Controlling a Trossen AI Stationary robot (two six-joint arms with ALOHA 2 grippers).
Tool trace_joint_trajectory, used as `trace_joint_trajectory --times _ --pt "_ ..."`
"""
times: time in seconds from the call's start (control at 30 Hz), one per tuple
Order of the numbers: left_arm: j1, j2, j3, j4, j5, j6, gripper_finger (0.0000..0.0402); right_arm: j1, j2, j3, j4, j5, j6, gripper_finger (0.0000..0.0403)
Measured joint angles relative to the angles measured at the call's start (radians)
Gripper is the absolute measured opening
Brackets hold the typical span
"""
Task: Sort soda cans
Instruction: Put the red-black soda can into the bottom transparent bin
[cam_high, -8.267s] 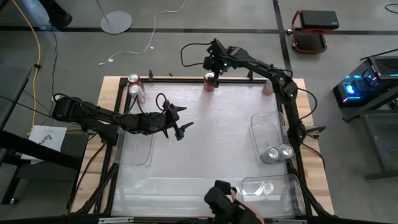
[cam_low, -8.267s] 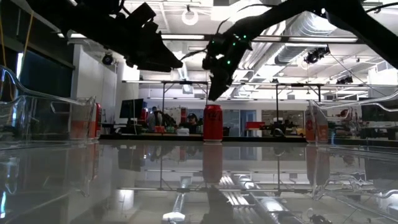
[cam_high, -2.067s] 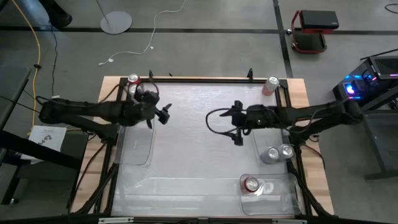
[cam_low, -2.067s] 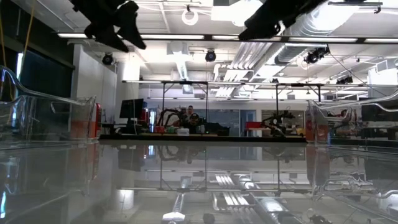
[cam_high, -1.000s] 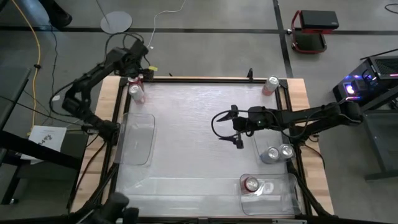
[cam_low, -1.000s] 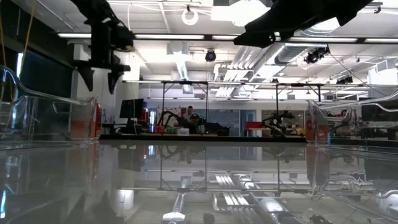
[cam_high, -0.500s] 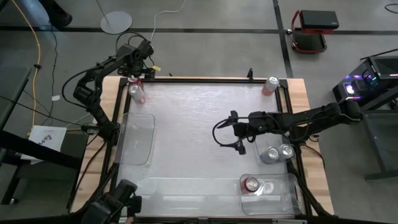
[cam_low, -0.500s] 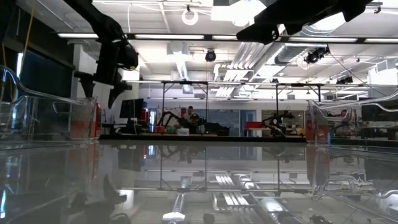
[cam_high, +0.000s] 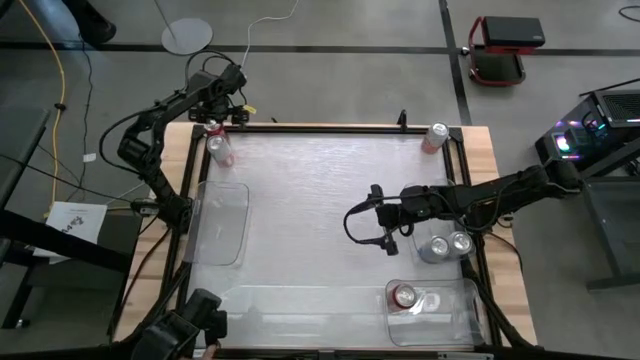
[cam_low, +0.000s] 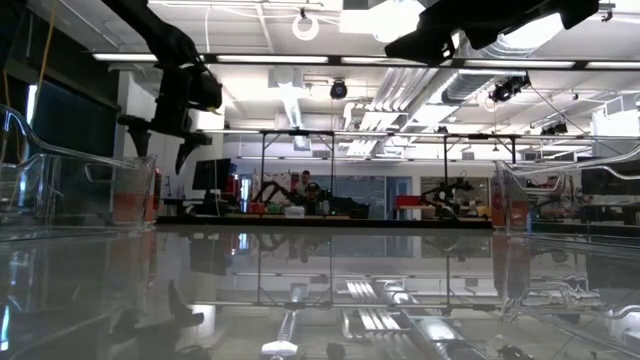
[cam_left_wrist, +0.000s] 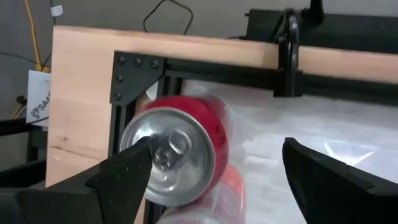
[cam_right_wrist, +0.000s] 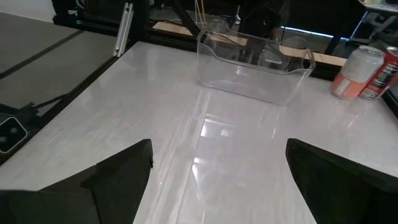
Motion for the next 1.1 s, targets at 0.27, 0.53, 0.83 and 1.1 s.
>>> trace_joint_trajectory --times 0.27,0.53,0.83,1.1 --pt "-0.013 0.000 0.046 -0.058 -0.074 -0.087 0.0328 0.000 0.000 0.000 0.006 0.000 0.000 0.0362" --pt "-0.005 0.000 0.062 -0.043 -0.092 -0.116 0.0328 0.000 0.000 0.000 0.010 0.000 0.007 0.0362" --pt "-0.020 0.067 0.063 -0.074 -0.211 -0.174 0.0328 0.003 0.000 0.000 0.008 0.001 0.031 0.0362" --pt "-0.027 0.112 0.063 -0.102 -0.216 -0.184 0.0328 0.031 0.000 0.000 0.009 0.001 0.013 0.0362"
